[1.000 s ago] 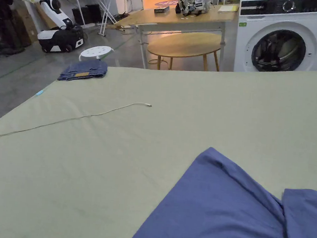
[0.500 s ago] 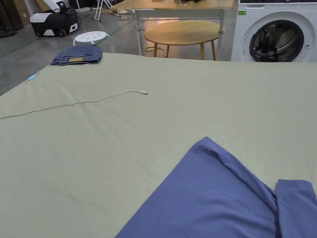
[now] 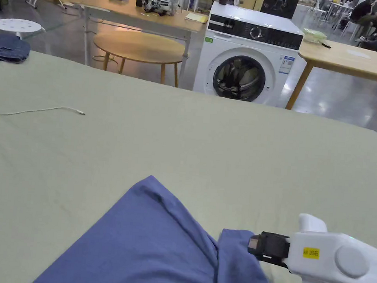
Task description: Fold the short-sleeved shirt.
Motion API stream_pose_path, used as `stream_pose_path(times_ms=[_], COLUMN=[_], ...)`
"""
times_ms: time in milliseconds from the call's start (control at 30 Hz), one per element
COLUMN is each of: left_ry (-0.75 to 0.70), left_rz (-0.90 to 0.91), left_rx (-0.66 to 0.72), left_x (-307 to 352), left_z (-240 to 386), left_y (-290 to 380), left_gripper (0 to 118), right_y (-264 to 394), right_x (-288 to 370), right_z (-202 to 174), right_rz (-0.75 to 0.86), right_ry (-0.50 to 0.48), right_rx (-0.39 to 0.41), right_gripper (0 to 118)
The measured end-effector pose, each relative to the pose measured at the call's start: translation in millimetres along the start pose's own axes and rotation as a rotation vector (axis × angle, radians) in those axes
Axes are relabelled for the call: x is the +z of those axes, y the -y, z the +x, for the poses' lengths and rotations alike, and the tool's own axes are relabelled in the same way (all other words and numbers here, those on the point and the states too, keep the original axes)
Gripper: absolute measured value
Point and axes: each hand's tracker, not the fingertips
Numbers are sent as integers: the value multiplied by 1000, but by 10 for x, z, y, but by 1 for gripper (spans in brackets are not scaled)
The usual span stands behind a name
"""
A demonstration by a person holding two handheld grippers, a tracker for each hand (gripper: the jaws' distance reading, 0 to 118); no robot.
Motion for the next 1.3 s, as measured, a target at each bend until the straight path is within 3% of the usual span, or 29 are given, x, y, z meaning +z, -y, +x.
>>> stream_pose_path(times_ms=[167,233,267,300,333,500,700,767,900,1033,1300], left_ry=[18,22,23,18,15,13,105,136,226,315,316], left_rz=[4,9,11,18,18,25,273,329,487,644,764], left_rx=[38,54,61,76,77,53,152,140,78,2,-102], left_x=[1,-9,-16,-18,-17,34,576,760,1125,1353,1665], left_z=[-52,-64,-63,-58,-48,-60,-79,-28,78,231,765], left_y=[3,11,15,19,20,11,-145,-415,-1074,-1930,-3614], left_gripper=[1,1,1,1,1,1,1,1,1,1,1], right_y=[-90,7,32,46,85,108,57,-81,-369,-795,-1780], right_x=[-712,-609,-574,-557,-521,-265,927,1335,2195,2939,3723], right_z=[135,41,9,-15,-54,-30,-58,11,12,71,-171], right_rz=[-157,-69,-55,-55,-62,7,265,359,530,683,866], right_ry=[71,132,135,134,122,79,-49,-100,-102,-96,-47], right_rx=[-87,26,33,49,55,41,63,74,116,105,163], right_gripper=[63,49,35,8,1,1,1,1,1,1,1])
